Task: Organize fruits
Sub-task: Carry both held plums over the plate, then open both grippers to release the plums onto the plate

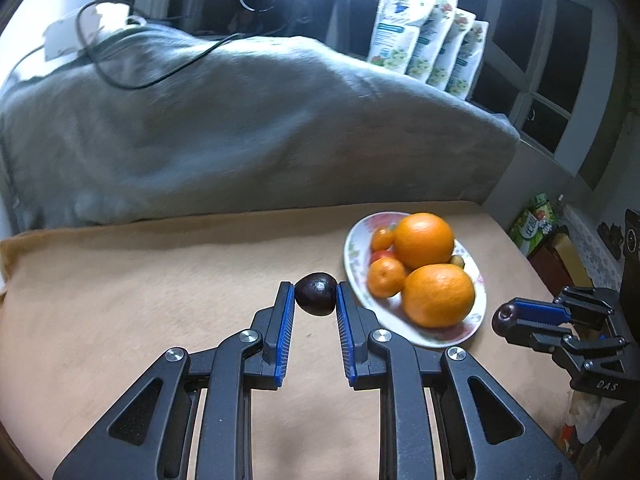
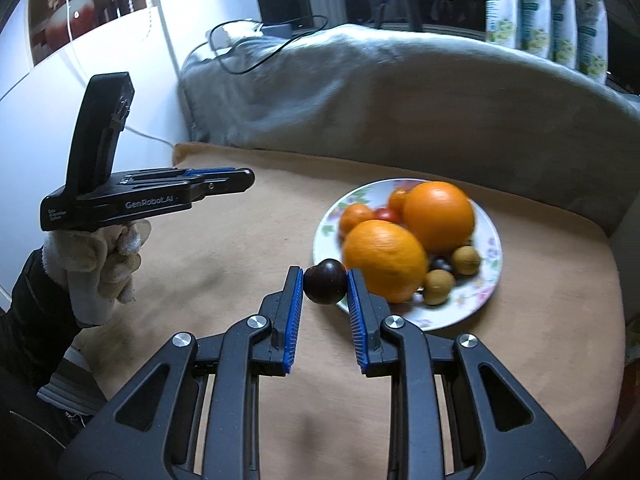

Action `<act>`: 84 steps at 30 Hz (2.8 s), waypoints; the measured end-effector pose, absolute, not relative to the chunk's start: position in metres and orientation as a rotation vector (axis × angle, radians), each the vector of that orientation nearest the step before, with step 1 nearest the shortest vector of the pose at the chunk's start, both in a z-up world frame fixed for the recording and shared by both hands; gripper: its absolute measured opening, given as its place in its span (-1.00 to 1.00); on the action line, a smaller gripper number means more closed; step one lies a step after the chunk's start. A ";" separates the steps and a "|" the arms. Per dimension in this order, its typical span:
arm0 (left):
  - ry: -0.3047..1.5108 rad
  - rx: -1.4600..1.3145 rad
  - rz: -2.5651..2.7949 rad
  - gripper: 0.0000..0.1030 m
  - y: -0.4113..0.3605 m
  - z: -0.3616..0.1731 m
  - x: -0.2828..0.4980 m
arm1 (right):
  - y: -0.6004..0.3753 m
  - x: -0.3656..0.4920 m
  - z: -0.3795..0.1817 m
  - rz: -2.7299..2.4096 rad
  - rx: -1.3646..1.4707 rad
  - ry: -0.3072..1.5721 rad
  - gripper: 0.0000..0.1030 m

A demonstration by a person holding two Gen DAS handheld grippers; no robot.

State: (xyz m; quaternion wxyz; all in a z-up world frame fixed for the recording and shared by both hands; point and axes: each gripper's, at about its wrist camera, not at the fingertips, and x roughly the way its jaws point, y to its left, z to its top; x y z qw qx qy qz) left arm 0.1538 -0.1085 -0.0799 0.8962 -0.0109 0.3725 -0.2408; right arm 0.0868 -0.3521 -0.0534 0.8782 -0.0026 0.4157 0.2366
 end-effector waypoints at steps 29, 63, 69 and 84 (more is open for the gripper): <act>0.822 -0.001 -0.582 -0.62 -0.168 -0.090 0.198 | -0.413 0.123 -0.080 0.406 0.090 0.902 -0.54; 0.843 0.027 -0.636 -0.61 -0.198 -0.095 0.212 | -0.416 0.153 -0.093 0.450 0.158 0.928 -0.53; 0.844 0.028 -0.637 -0.61 -0.199 -0.096 0.211 | -0.413 0.152 -0.092 0.458 0.148 0.923 -0.47; 0.830 0.036 -0.644 -0.24 -0.202 -0.090 0.209 | -0.411 0.145 -0.083 0.465 0.129 0.886 0.20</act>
